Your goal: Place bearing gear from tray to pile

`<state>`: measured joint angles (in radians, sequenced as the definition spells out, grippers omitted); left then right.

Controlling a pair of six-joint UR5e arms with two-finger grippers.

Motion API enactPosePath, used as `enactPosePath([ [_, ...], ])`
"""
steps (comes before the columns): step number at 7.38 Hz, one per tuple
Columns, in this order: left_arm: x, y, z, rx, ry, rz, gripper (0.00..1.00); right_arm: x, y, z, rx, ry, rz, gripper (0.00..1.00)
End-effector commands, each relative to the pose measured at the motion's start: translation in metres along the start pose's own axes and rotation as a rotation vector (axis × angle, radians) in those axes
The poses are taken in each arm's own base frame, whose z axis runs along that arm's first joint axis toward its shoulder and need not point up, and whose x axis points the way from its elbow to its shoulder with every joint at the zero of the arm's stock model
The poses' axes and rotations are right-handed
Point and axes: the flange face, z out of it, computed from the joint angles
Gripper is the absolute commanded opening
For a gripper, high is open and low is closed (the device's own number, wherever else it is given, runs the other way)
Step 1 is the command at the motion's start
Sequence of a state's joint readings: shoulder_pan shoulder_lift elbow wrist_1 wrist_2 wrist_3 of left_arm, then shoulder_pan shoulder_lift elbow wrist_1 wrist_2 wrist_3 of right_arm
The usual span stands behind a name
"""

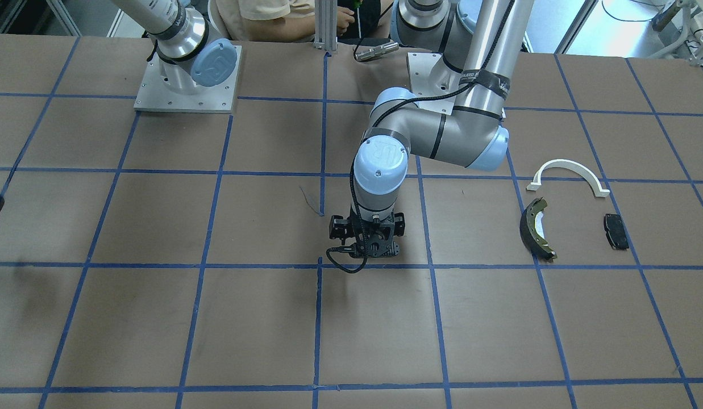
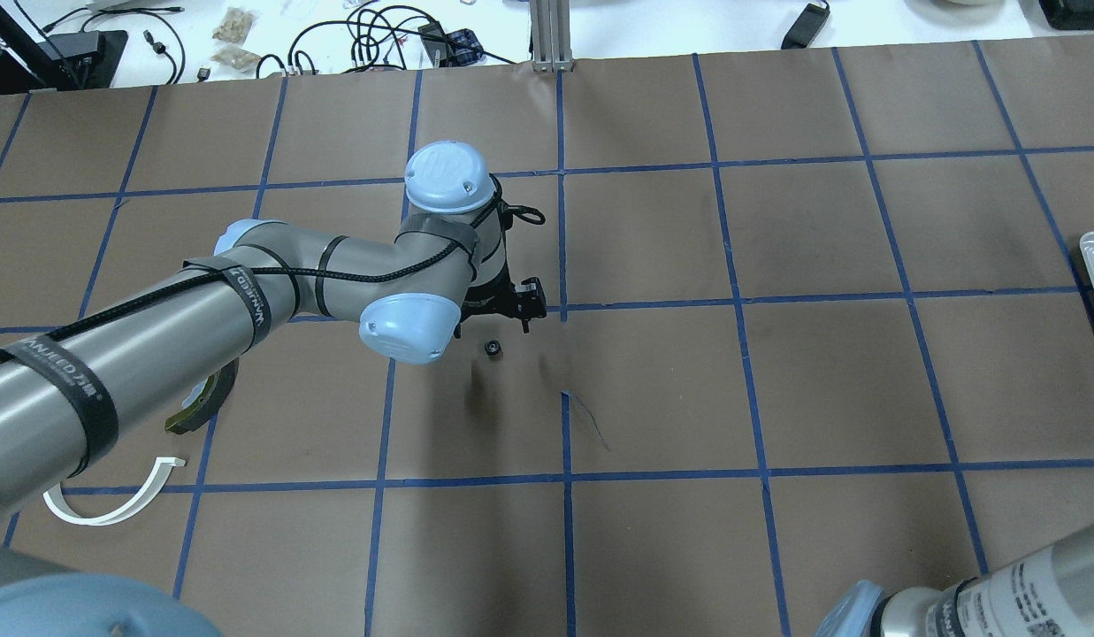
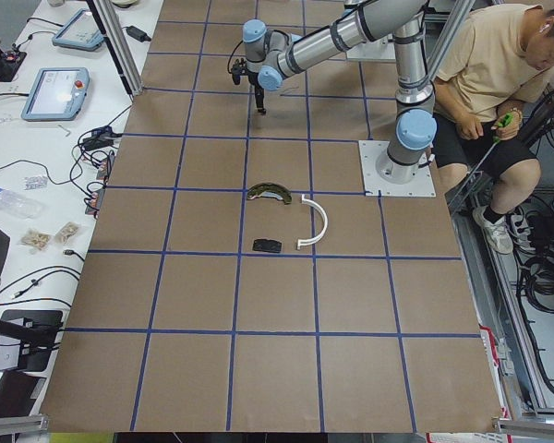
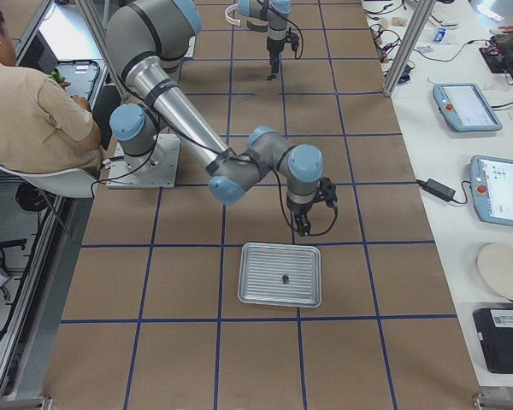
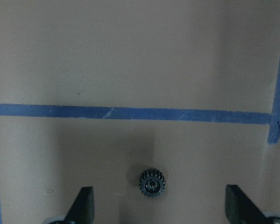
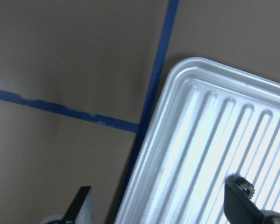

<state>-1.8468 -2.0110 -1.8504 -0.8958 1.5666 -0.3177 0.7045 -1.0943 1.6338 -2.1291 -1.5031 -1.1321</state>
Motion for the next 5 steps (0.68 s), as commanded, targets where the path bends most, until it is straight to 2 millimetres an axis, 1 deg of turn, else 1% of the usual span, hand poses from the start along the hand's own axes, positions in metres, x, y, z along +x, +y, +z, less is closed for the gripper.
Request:
enactPosePath([
  [1, 0.001, 0.001, 0.011, -0.007, -0.002, 0.015, 1.00, 0.044, 0.028, 0.030, 0.029, 0.060, -0.011, 1.00],
  [2, 0.001, 0.001, 0.011, -0.009, -0.001, 0.011, 1.00, 0.053, 0.028, 0.034, 0.037, 0.082, 0.058, 1.00],
  [3, 0.000, 0.002, 0.012, -0.011, -0.005, 0.008, 0.82, 0.060, 0.027, 0.046, 0.035, 0.072, 0.114, 1.00],
  [4, 0.000, 0.002, 0.011, -0.012, -0.007, 0.012, 0.28, 0.063, 0.026, 0.053, 0.030, 0.065, 0.114, 0.99],
  [5, 0.000, 0.002, 0.012, -0.014, -0.004, 0.013, 0.08, 0.064, 0.026, 0.056, 0.029, 0.062, 0.121, 0.97],
])
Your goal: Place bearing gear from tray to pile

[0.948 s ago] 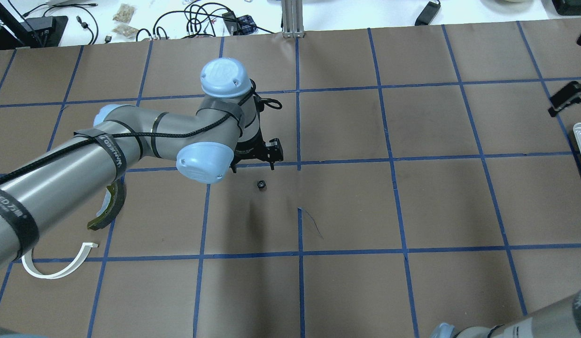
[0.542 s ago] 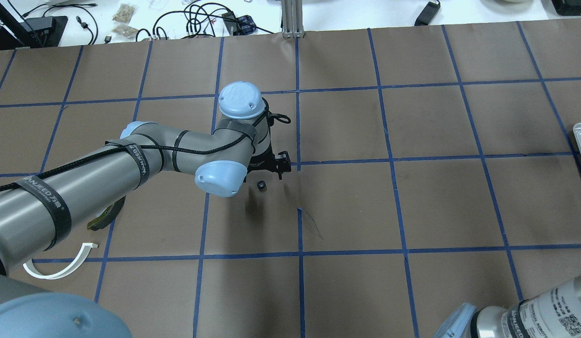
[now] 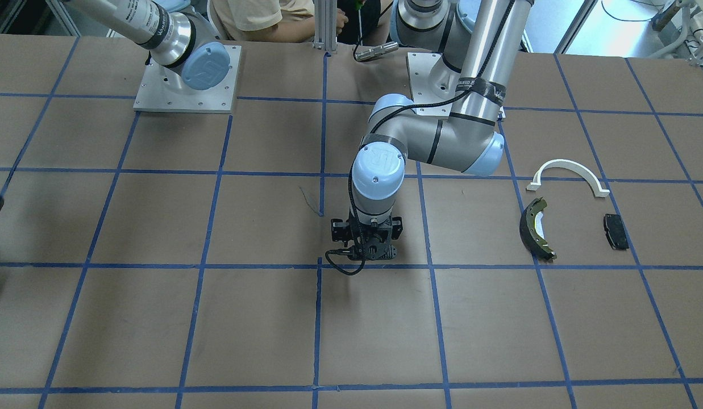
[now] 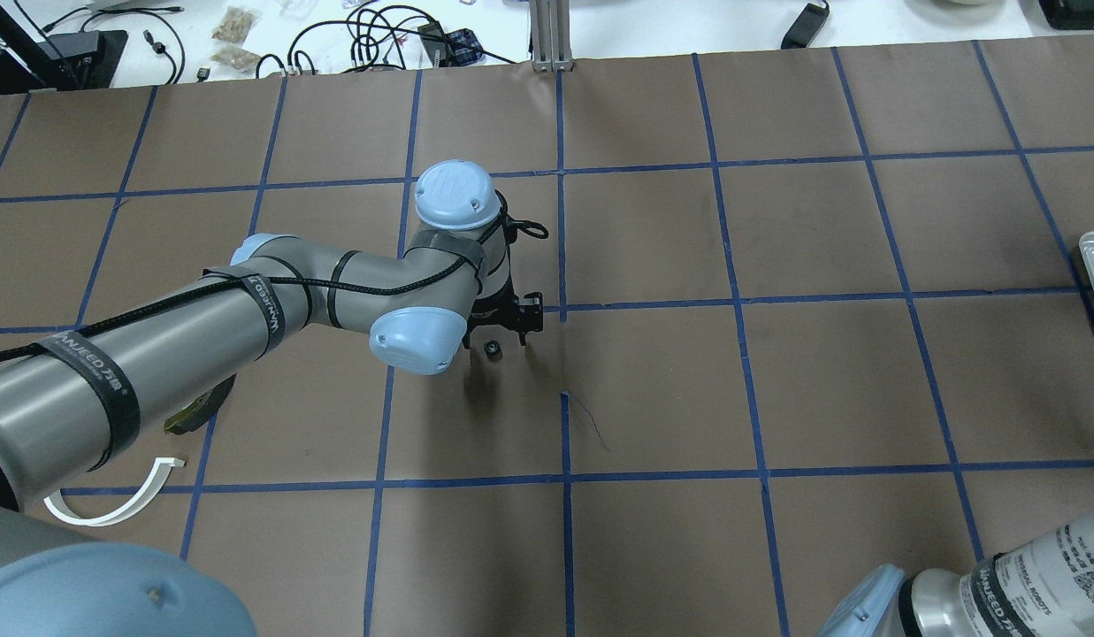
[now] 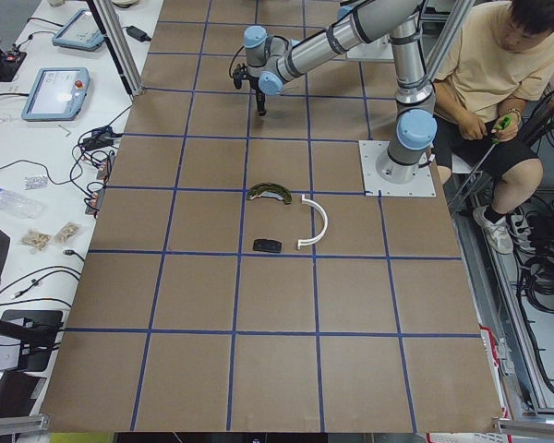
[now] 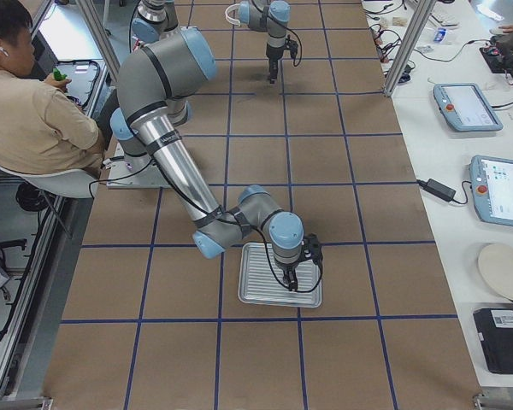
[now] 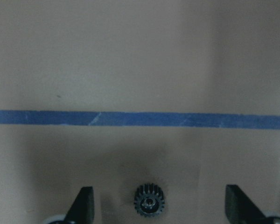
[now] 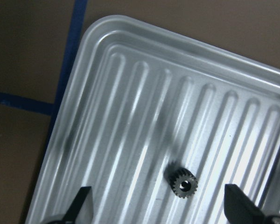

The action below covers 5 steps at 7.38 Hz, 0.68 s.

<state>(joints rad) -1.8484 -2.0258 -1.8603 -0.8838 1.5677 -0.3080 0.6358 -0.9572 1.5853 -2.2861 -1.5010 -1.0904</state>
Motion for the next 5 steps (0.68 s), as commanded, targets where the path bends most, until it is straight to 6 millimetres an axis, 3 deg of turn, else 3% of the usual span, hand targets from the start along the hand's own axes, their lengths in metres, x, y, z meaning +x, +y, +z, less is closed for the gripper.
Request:
enactPosePath([
  [1, 0.000, 0.000, 0.000, -0.001, 0.001, 0.003, 0.01, 0.004, 0.001, 0.010, -0.018, 0.000, 0.033, 0.89],
  [3, -0.001, 0.000, 0.000, -0.003, 0.002, 0.001, 0.00, 0.004, 0.002, 0.013, -0.024, -0.004, 0.038, 0.71],
  [4, -0.001, -0.002, -0.006, 0.010, 0.000, 0.000, 0.00, 0.003, 0.002, 0.013, -0.026, -0.005, 0.040, 0.57],
  [5, -0.009, -0.012, -0.030, 0.050, 0.012, -0.017, 0.00, 0.003, 0.002, 0.013, -0.027, -0.006, 0.040, 0.49],
])
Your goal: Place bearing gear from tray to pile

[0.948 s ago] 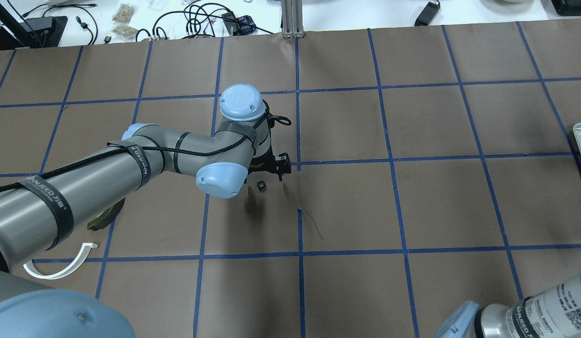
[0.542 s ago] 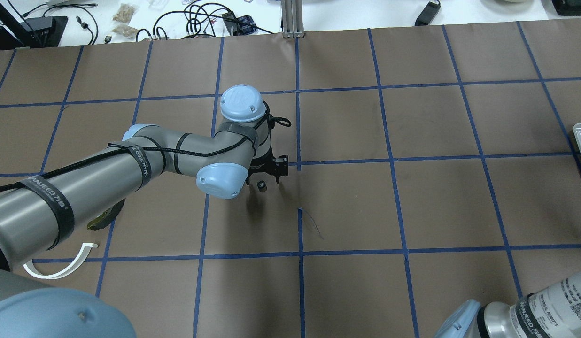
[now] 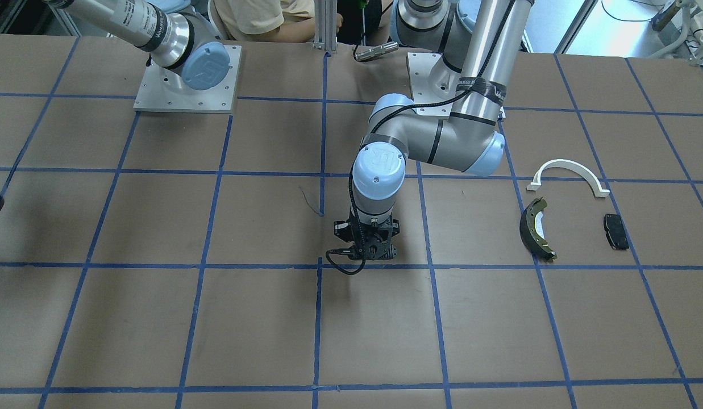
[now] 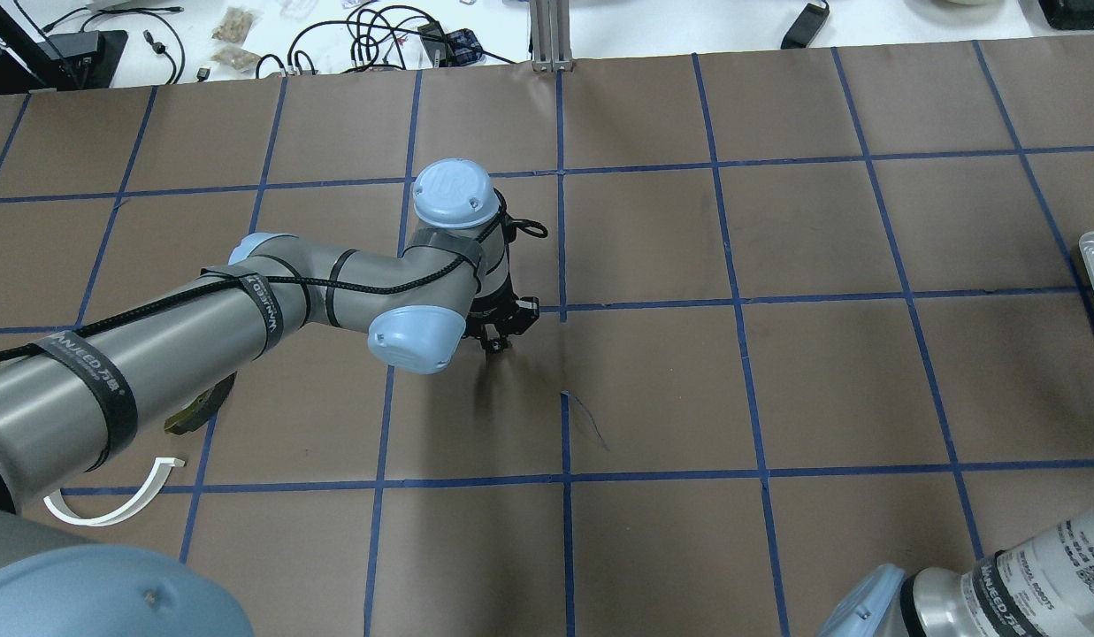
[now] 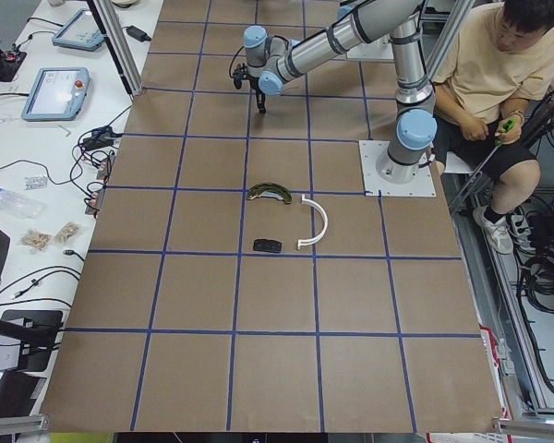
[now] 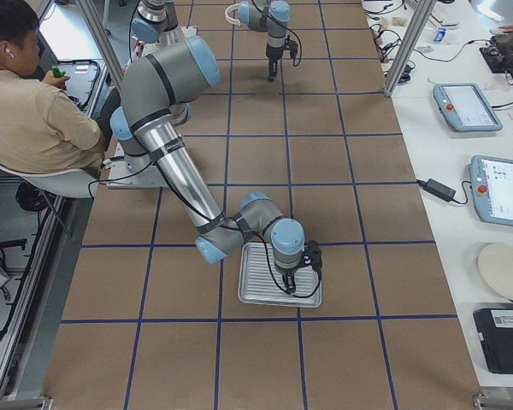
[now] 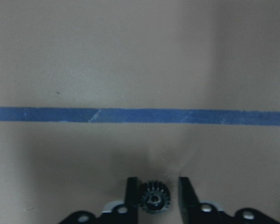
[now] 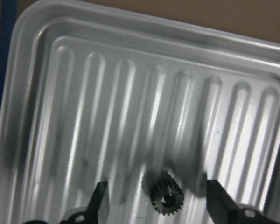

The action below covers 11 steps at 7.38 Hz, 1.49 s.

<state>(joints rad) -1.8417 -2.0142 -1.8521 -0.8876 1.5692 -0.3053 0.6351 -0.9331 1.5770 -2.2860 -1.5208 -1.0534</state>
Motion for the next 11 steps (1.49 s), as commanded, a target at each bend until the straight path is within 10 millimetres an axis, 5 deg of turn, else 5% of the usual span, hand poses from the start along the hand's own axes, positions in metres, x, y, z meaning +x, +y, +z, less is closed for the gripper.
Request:
enactPosePath([
  [1, -0.028, -0.028, -0.046, 0.040, 0.011, -0.056, 0.00, 0.000, 0.000, 0.000, -0.001, -0.002, 0.000, 0.39],
  [4, -0.178, -0.057, -0.115, -0.106, -0.003, 0.076, 0.00, -0.002, -0.001, -0.004, 0.013, -0.009, 0.001, 0.24],
  [6, -0.268, -0.049, -0.128, -0.141, -0.107, 0.143, 0.00, -0.008, -0.007, -0.006, 0.017, -0.019, 0.055, 0.22],
  [7, -0.325, -0.046, -0.116, -0.175, -0.079, 0.180, 0.00, -0.018, -0.015, -0.020, 0.032, -0.011, 0.080, 0.21],
  [8, -0.384, -0.039, -0.096, -0.198, -0.043, 0.212, 0.00, -0.048, -0.032, -0.049, 0.014, -0.028, 0.059, 0.20],
  [9, -0.413, -0.039, -0.086, -0.159, -0.054, 0.213, 0.00, -0.078, -0.048, -0.087, 0.015, -0.030, 0.082, 0.19],
  [11, -0.427, -0.030, -0.042, -0.100, -0.086, 0.193, 0.00, -0.209, -0.107, -0.119, 0.015, -0.043, 0.082, 0.19],
])
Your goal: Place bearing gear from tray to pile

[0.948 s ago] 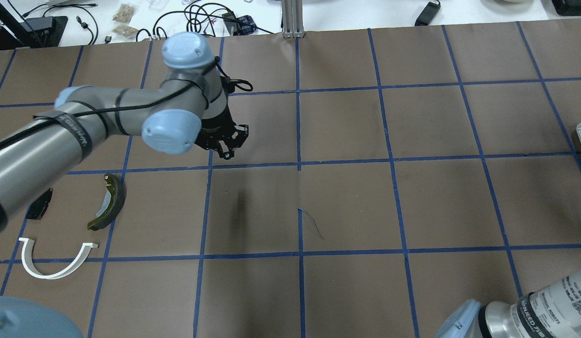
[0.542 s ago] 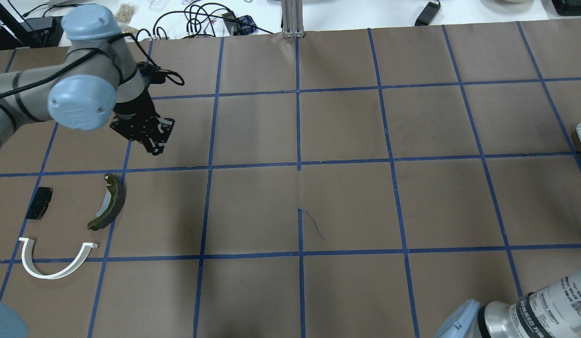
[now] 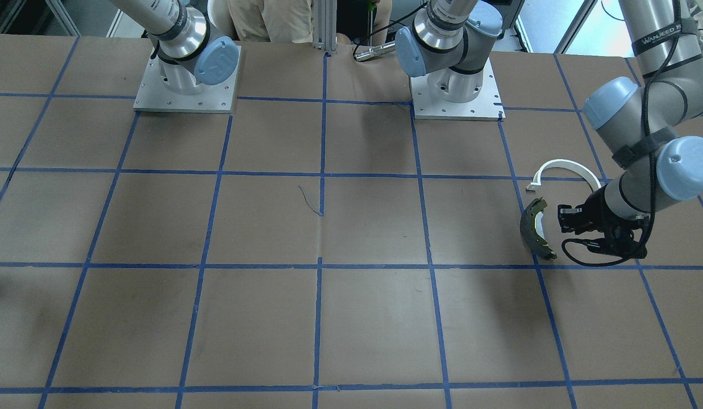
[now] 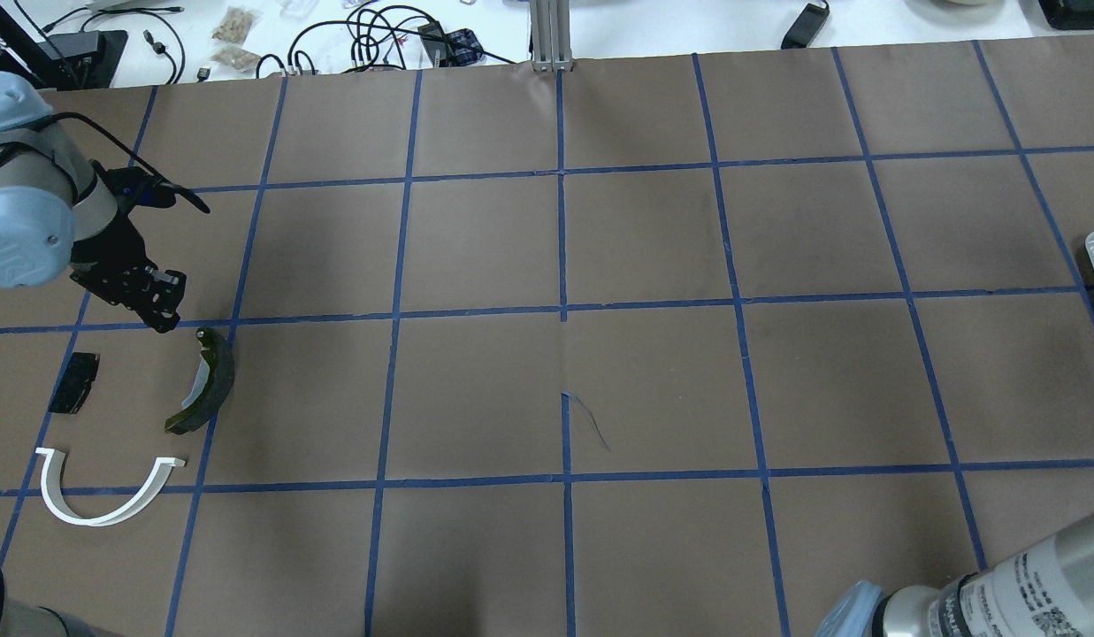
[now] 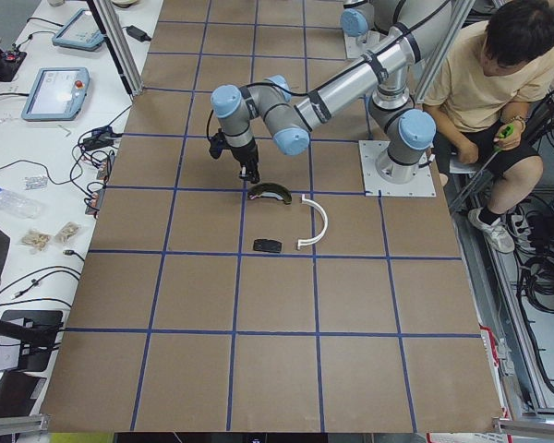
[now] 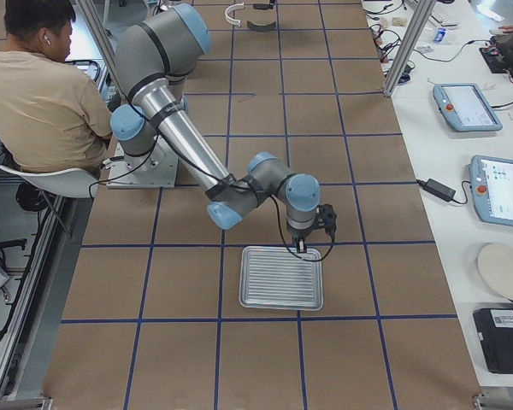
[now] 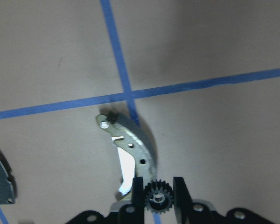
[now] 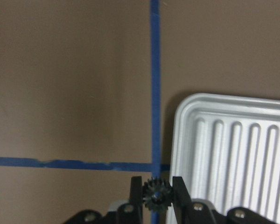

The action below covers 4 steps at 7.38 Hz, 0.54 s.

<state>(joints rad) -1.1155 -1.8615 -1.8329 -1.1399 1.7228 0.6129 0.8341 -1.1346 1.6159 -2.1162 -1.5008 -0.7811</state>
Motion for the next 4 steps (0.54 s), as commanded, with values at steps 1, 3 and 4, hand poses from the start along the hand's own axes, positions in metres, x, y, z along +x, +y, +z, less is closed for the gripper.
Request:
enactPosePath([
  [1, -0.013, 0.009, 0.047, 0.060, -0.039, -0.023, 0.00, -0.175, -0.033, -0.008, -0.042, -0.044, 0.042, 0.19],
  [3, -0.034, 0.021, 0.064, 0.053, -0.031, -0.034, 0.00, -0.334, -0.019, 0.008, -0.100, -0.055, 0.067, 0.18],
  [4, -0.035, 0.022, 0.069, 0.047, -0.023, -0.034, 0.00, -0.412, -0.011, 0.006, -0.107, -0.050, 0.108, 0.18],
])
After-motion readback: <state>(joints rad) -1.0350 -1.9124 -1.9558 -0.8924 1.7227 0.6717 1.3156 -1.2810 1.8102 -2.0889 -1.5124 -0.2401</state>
